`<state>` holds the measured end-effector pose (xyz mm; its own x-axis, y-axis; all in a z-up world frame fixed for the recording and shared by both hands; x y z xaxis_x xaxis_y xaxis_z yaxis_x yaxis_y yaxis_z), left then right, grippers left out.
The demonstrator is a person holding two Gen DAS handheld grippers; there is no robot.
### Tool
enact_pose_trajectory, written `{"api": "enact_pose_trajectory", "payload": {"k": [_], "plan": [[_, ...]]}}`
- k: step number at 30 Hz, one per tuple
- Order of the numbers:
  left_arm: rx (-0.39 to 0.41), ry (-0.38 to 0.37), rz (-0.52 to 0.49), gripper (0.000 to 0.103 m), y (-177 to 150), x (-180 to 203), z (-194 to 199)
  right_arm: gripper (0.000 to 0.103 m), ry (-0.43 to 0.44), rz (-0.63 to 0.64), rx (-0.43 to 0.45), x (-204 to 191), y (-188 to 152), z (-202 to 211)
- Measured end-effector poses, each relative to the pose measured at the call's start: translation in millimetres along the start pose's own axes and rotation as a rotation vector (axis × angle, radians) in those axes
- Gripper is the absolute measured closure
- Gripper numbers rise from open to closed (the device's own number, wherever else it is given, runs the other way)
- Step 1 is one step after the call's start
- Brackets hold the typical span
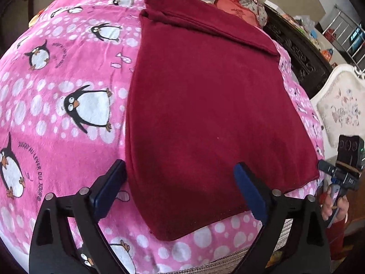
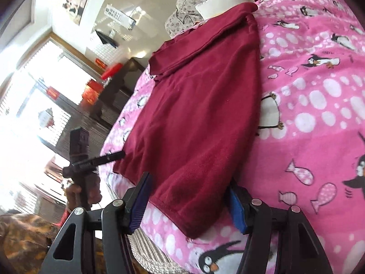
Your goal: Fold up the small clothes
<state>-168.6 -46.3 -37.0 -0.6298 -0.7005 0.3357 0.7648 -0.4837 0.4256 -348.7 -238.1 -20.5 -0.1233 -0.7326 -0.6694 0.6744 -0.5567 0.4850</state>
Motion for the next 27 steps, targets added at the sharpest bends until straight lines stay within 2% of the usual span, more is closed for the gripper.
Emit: {"api": "enact_pose_trajectory", "payload": {"k": [1, 2, 3, 4, 6, 8, 11, 13, 19, 22, 27], "plan": [[0.001, 0.001, -0.002, 0.008, 0, 0, 0, 0.048, 0.01, -0.001, 0.003, -1, 0, -2], [0.001, -0.002, -0.006, 0.008, 0, 1, 0, 0.057, 0.014, 0.009, -0.012, -3, -2, -5], [0.004, -0.006, -0.008, 0.011, 0, 2, 0, 0.064, 0.008, 0.022, -0.027, -5, -4, -8], [0.01, -0.01, -0.007, 0.018, 0, 3, 1, 0.066, 0.013, 0.034, -0.038, -8, -5, -10], [0.013, -0.005, -0.015, 0.063, -1, 0, 4, 0.078, 0.068, 0.023, -0.035, -14, -2, -8], [-0.01, -0.05, -0.006, 0.084, -1, -1, 4, 0.083, 0.131, 0.018, -0.015, -24, 6, -5], [-0.027, -0.104, 0.007, 0.091, 5, -2, 7, 0.086, 0.17, 0.047, 0.038, -38, 30, 5], [-0.014, -0.138, 0.018, 0.092, 14, -2, 15, 0.087, 0.175, 0.081, 0.072, -47, 51, 10], [0.102, -0.21, 0.014, 0.093, 73, 1, 55, 0.088, 0.147, 0.187, 0.169, -68, 125, 21], [0.173, -0.206, -0.018, 0.093, 124, 5, 69, 0.089, 0.137, 0.208, 0.237, -69, 177, 22], [0.258, -0.197, -0.022, 0.093, 233, 13, 71, 0.09, 0.028, 0.164, 0.329, -39, 279, 6]]}}
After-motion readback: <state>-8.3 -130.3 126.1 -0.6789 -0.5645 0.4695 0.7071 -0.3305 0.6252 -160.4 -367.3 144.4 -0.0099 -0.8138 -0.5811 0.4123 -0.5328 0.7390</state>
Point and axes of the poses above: each gripper's, at about its wrist camera, not at the fingertips, and z roughly against the way its jaws point, x to its right, y to its top, the point moved 8 cm from there along -z, roughly the way its jaws point, and after that the axes turned 1 degree about -x, right-handed, at the moved point
